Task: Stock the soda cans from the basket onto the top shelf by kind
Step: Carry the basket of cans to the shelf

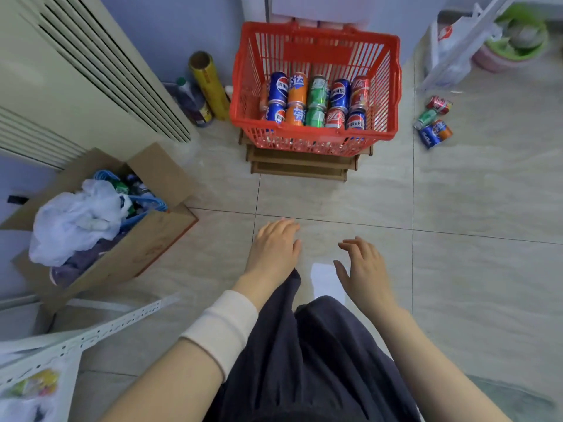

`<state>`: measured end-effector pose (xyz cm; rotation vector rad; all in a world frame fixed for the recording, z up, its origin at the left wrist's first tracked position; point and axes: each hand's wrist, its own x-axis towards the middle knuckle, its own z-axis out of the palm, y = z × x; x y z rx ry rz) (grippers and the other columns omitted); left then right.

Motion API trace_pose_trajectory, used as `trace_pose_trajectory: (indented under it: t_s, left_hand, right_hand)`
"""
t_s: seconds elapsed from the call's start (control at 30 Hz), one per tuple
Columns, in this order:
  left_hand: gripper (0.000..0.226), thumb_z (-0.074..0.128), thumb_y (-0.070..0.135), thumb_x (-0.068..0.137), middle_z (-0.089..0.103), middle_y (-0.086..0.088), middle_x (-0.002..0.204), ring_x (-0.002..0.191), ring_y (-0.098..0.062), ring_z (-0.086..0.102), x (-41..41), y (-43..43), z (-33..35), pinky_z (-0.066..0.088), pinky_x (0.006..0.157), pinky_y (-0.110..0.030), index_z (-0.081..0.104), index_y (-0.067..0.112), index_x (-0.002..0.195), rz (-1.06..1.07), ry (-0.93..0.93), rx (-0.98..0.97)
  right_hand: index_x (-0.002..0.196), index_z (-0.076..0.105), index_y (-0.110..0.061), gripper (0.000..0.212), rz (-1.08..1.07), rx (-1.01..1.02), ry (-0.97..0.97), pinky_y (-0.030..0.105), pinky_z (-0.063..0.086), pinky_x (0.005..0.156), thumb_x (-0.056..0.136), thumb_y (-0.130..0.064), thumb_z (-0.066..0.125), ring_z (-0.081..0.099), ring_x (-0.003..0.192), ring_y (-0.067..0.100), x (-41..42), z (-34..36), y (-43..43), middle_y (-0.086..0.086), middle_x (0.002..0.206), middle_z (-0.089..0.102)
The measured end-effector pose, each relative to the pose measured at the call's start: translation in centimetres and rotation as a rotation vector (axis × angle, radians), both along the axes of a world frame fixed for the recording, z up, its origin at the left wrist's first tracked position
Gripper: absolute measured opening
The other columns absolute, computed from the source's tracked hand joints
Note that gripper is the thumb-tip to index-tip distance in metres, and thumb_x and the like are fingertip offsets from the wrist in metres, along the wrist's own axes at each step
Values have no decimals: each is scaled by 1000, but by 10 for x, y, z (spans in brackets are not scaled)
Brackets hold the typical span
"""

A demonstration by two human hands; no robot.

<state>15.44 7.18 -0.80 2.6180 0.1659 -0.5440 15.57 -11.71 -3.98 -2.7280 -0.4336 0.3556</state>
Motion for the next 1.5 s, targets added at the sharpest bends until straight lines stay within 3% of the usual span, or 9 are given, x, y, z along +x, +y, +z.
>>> trace_pose_trajectory:
  t_s: [0.27, 0.47, 0.67, 0.8, 1.07, 1.27, 1.4, 1.5]
  left_hand:
    - [43, 38, 29, 98, 36, 3, 148, 139, -12, 26, 109, 31, 2, 9, 114, -28, 39, 19, 139, 26, -54, 30]
    - [43, 38, 30, 98, 35, -2, 149, 139, -16, 27, 191, 29, -2, 10, 114, -30, 40, 18, 139, 45, -39, 44]
    - [41, 44, 30, 95, 44, -3, 141, 130, -21, 39, 261, 29, -7, 23, 109, -33, 47, 17, 134, 149, -48, 28]
    - [38, 46, 29, 94, 48, -2, 138, 126, -22, 43, 299, 42, -10, 29, 105, -35, 51, 18, 130, 195, -52, 47]
    - [43, 46, 31, 94, 51, -7, 133, 119, -24, 50, 366, 105, -30, 37, 99, -35, 46, 14, 134, 244, -4, -7]
    - [52, 47, 35, 94, 44, -13, 138, 126, -31, 43, 392, 159, -68, 37, 103, -42, 36, 17, 140, 545, 184, -86]
    - [43, 43, 39, 93, 53, -11, 123, 114, -31, 52, 403, 194, -102, 45, 96, -49, 41, 22, 132, 556, 247, -72]
    - [38, 37, 43, 96, 62, -7, 111, 103, -28, 59, 418, 210, -128, 47, 91, -43, 50, 18, 121, 695, 302, -169]
  right_hand:
    - [105, 62, -4, 45, -85, 49, 1, 46, 48, 86, 83, -36, 40, 57, 111, 37, 107, 7, 26, 12, 107, 64]
    - [103, 63, -4, 35, -94, 51, 8, 45, 48, 84, 81, -29, 52, 59, 108, 38, 190, 2, 21, 13, 106, 65]
    - [102, 64, -3, 35, -33, 31, -54, 44, 50, 76, 76, -26, 60, 62, 93, 37, 278, 9, 18, 15, 100, 65]
    - [110, 61, -2, 38, -45, 7, -8, 44, 48, 80, 82, -28, 66, 59, 99, 36, 330, 9, 25, 16, 107, 62]
    - [125, 51, -8, 55, -326, -6, 223, 42, 45, 90, 85, -45, 59, 50, 116, 28, 401, -11, 48, 12, 127, 52]
    - [128, 48, -10, 61, -623, -12, 372, 44, 45, 93, 85, -52, 54, 52, 117, 28, 438, -35, 40, 13, 130, 50]
    - [131, 46, -7, 68, -755, -19, 418, 49, 49, 91, 84, -55, 53, 56, 112, 32, 463, -50, 23, 16, 130, 51]
    - [133, 43, -7, 71, -819, -22, 448, 50, 49, 92, 83, -56, 52, 55, 114, 32, 485, -69, 15, 16, 133, 49]
